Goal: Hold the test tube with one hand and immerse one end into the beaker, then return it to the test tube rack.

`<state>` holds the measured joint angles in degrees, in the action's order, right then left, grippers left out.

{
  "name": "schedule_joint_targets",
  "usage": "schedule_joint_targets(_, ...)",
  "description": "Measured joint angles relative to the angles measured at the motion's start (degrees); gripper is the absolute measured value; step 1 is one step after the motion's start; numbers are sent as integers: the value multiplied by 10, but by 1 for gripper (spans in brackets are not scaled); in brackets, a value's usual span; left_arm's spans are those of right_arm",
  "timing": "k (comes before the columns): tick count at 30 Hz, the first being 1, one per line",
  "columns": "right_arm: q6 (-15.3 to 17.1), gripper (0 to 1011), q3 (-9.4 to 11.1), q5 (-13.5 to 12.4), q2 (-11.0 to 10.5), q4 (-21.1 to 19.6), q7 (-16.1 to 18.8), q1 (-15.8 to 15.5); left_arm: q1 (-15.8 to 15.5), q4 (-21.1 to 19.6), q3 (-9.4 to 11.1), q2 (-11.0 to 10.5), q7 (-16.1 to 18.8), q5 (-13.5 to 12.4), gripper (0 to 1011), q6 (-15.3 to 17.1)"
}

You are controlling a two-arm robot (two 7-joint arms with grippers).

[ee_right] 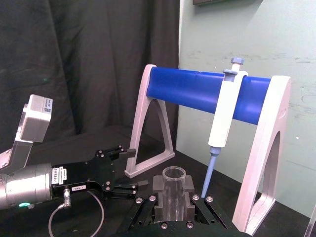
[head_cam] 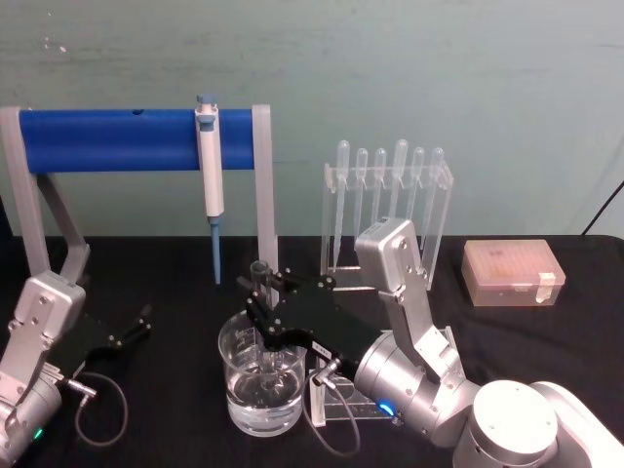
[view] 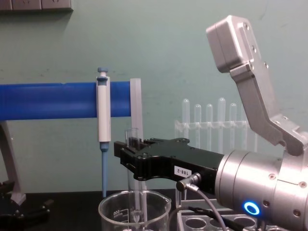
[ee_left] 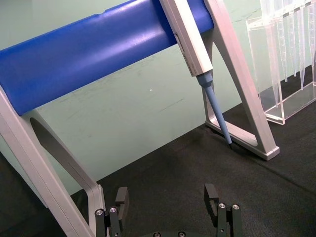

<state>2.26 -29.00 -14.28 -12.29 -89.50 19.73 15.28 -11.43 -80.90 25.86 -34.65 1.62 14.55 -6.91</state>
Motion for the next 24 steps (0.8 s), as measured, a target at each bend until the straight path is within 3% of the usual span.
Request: schedule_joint_targets(24,0,231,0,0,0,0,0,0,0,0,0,0,0,0,1000,0)
